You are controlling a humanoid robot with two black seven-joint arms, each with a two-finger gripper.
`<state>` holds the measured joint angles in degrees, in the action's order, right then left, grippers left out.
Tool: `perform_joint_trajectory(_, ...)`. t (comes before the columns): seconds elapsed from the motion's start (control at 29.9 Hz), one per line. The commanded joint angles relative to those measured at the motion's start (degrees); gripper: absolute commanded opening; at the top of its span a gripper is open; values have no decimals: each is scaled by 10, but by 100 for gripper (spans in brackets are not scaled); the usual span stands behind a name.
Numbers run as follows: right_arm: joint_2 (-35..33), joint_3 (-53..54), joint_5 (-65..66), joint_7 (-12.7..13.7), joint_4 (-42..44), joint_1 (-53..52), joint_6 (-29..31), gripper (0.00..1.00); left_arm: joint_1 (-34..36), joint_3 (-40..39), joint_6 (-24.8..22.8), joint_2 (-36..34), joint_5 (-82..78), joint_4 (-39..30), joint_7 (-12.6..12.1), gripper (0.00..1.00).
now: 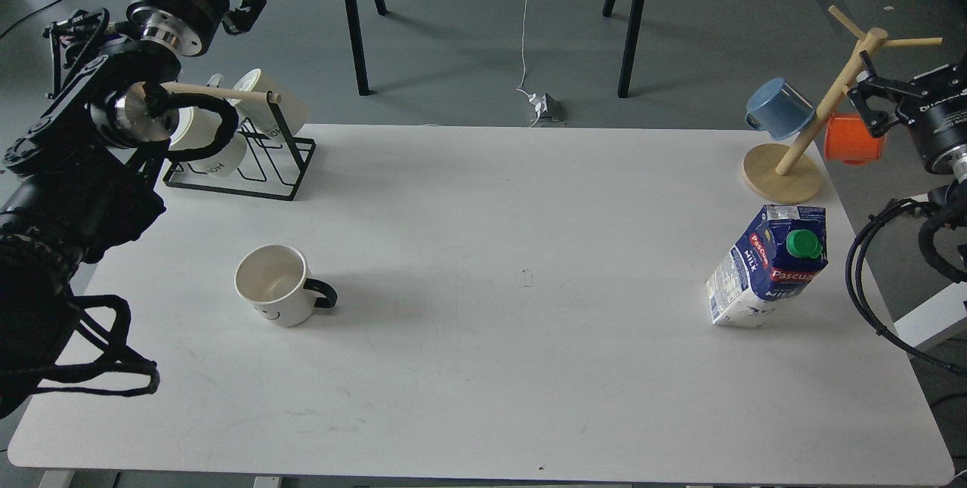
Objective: Place cup and milk with both arms
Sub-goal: 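Lower the left gripper from the mug tree toward the white mug, then grasp the white mug rim with the left gripper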
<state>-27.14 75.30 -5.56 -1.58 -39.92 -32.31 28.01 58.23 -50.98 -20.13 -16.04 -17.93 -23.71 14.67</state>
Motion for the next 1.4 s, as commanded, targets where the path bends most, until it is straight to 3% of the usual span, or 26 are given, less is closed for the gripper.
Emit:
perform_joint_trajectory(0.0, -5, -2, 1, -1, 0, -13, 0, 100, -4, 0, 1, -2, 0, -3, 2, 99)
perform_joint_trajectory(0.23, -6, -40, 0, -1, -2, -26, 0, 100, -14, 2, -25, -4, 11, -4, -2, 100)
perform_joint_trajectory(0.3, -5, -43, 0, -1, -3, -28, 0, 100, -23, 32, -60, -10, 9, -24, -1, 100)
perform_joint_trajectory(0.5, -8, -43, 0, -1, -11, -27, 0, 100, -69, 114, -79, -115, 3, -176, 33, 97)
perform_joint_trajectory(0.7, -11, -39, 0, -2, -34, -15, 0, 100, -128, 188, -79, -283, -55, -362, 48, 93)
perform_joint_trajectory(0.84, -12, -35, -1, -2, -38, -11, 0, 100, -180, 202, -75, -368, -181, -453, 99, 84)
perform_joint_trajectory(0.94, -12, -33, -1, -2, -49, -6, 0, 100, -220, 201, -41, -391, -305, -474, 133, 73)
perform_joint_trajectory(1.17, -39, -38, -1, -1, -67, 2, 0, 100, -287, 205, 90, -416, -669, -495, 133, 63)
perform_joint_trajectory(1.37, -46, -36, -1, -1, -69, 14, 0, 100, -316, 205, 175, -411, -881, -485, 133, 63)
